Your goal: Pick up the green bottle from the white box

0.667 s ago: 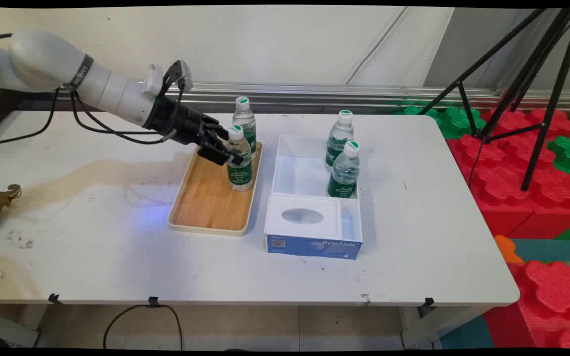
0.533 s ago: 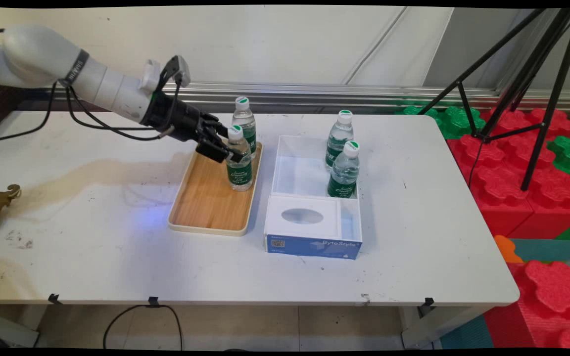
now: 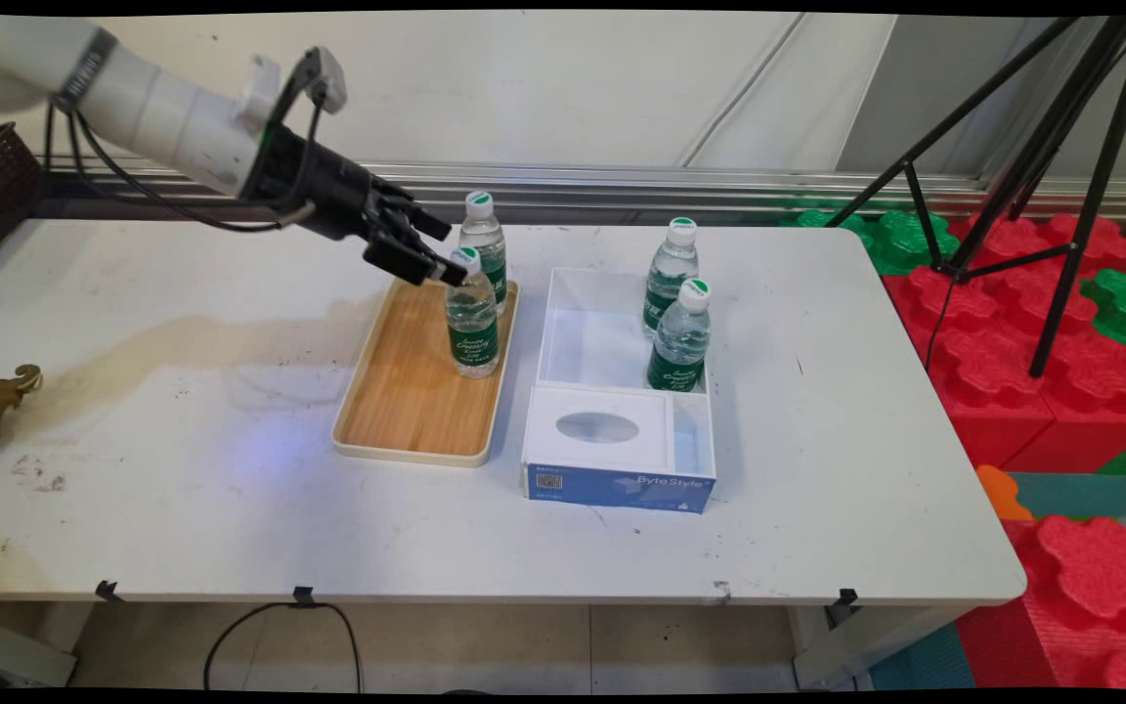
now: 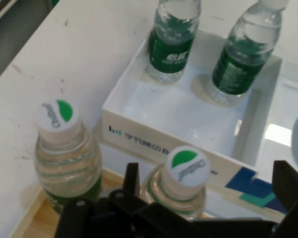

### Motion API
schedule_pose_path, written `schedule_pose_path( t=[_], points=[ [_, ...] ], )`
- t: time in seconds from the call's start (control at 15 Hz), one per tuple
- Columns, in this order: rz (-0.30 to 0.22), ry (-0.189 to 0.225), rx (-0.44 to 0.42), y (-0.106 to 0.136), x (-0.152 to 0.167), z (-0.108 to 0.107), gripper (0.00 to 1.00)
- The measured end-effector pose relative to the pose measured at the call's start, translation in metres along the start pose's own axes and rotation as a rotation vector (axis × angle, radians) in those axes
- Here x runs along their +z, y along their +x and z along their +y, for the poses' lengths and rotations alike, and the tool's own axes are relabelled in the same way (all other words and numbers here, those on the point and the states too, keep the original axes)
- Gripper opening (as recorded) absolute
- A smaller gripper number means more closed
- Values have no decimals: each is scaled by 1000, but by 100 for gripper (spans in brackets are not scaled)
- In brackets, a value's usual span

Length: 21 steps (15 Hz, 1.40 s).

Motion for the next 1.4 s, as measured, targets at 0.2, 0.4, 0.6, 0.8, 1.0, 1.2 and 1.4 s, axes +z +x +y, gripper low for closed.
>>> schedule_pose_path(
  t=[0.2,0.4,0.6,0.8,1.0,1.2,1.4],
  points=[
    [-8,-3,-10,17,-17,19,100],
    [-14,-10,-16,30,-25,40,100],
    [-26,-11,-22,44,-23,64,100],
    [-41,-8,-27,52,-13,84,100],
    [-49,-8,-14,61,11,109,100],
    [-48,-7,3,66,34,123,100],
    [-42,-5,17,70,61,131,100]
  ],
)
